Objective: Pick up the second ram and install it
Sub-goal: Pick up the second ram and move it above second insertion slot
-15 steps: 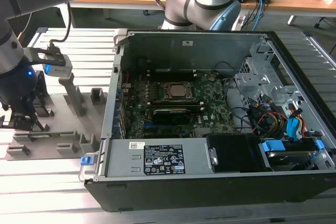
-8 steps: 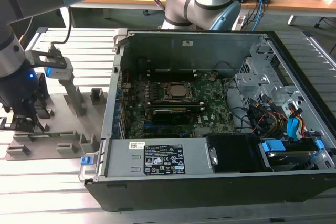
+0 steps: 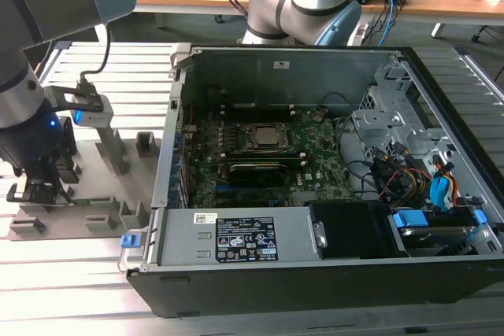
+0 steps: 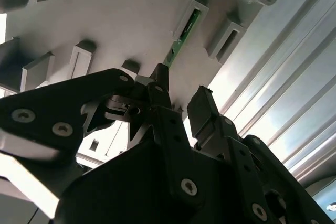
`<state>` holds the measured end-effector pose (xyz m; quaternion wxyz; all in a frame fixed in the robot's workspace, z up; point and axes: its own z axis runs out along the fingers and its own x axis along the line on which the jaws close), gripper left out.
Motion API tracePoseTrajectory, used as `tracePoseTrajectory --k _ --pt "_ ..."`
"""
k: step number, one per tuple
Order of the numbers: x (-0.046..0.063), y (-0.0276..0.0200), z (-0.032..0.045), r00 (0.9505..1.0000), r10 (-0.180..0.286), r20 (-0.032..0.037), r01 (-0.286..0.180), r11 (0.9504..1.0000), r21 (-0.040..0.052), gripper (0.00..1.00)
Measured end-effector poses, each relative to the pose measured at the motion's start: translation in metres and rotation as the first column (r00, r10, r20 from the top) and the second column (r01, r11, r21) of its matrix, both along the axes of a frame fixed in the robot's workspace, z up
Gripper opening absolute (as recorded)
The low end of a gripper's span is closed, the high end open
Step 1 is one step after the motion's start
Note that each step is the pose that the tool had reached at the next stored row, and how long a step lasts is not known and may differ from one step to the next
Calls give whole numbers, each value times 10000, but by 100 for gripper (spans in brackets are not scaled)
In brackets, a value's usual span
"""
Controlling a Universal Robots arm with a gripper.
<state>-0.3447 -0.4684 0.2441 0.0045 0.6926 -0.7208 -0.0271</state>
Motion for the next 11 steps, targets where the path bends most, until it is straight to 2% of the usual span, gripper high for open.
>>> tracePoseTrajectory --k 6,8,11 --pt "-6 0 -129 10000 0 0 0 10000 0 42" --pt "-89 1 -182 9999 126 3 -126 9999 14 42" --pt "-108 52 -227 9999 118 4 -118 9999 16 42"
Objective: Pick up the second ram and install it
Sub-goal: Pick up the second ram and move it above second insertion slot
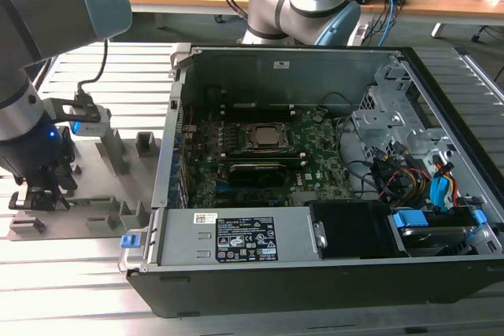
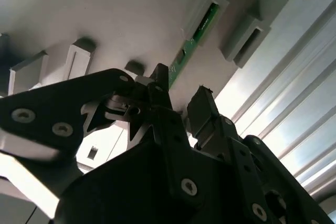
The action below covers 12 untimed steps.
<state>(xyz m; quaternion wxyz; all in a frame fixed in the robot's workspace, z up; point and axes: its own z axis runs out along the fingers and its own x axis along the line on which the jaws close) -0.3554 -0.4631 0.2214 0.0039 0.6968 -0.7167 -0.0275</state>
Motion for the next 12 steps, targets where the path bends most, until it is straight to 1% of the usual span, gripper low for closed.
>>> tracePoseTrajectory --k 1,2,5,7,8,9,11,12 --pt "0 15 -18 10000 -41 0 41 10000 -1 42" --pt "-2 20 -35 10000 -63 0 63 10000 -9 42" --pt "-7 21 -74 10000 -84 -1 84 10000 -22 42" --pt "-14 21 -133 10000 -91 0 91 10000 -22 42" --pt "-38 21 -168 10000 -93 0 93 10000 -23 42" --pt "-59 21 -183 10000 -92 1 92 10000 -22 42" --pt "-67 21 -186 10000 -91 6 91 10000 -23 42" --pt "-69 21 -187 9995 -91 307 92 10000 -20 42"
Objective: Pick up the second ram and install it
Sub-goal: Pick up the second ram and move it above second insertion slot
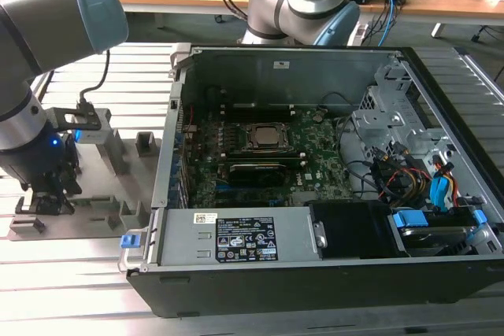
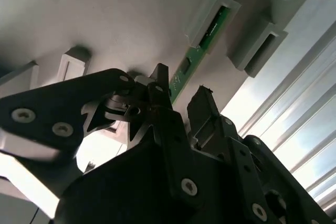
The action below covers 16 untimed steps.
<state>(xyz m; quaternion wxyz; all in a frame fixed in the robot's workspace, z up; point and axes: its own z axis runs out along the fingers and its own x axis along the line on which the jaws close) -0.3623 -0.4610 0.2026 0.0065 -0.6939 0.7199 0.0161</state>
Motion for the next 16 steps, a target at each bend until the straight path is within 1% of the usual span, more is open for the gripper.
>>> tracePoseTrajectory --k 3,5,6,10,12,14,16 --pt "0 0 0 10000 1 17 -1 10000 0 42" --pt "-41 0 -5 10000 0 18 0 10000 0 42" --pt "-51 0 -26 10000 1 19 -1 10000 1 42" --pt "-52 0 -35 10000 0 18 0 10000 12 42" --pt "-52 0 -34 10000 0 18 0 10000 14 41" --pt "-52 0 -35 10000 0 17 0 10000 18 16" --pt "-52 0 -35 10000 0 18 0 10000 21 14"
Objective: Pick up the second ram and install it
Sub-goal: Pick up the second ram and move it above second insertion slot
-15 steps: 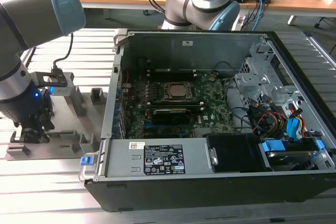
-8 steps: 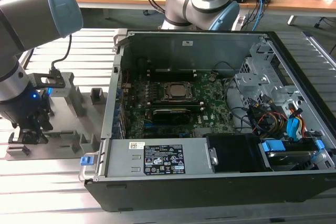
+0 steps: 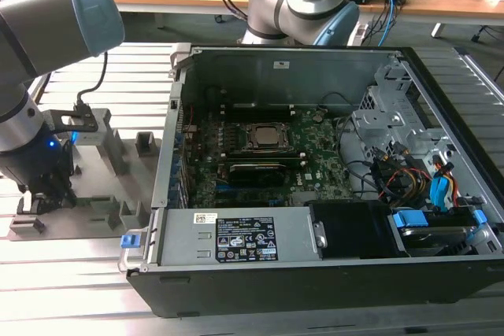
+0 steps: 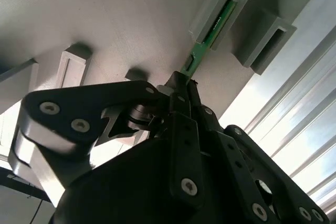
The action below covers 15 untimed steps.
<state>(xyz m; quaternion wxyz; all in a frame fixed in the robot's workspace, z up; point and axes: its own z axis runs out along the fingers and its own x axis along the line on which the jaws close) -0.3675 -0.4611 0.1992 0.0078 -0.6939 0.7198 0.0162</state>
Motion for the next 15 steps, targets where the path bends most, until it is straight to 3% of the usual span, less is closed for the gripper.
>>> tracePoseTrajectory --k 15 --pt "-1 0 9 10000 0 0 0 10000 21 14"
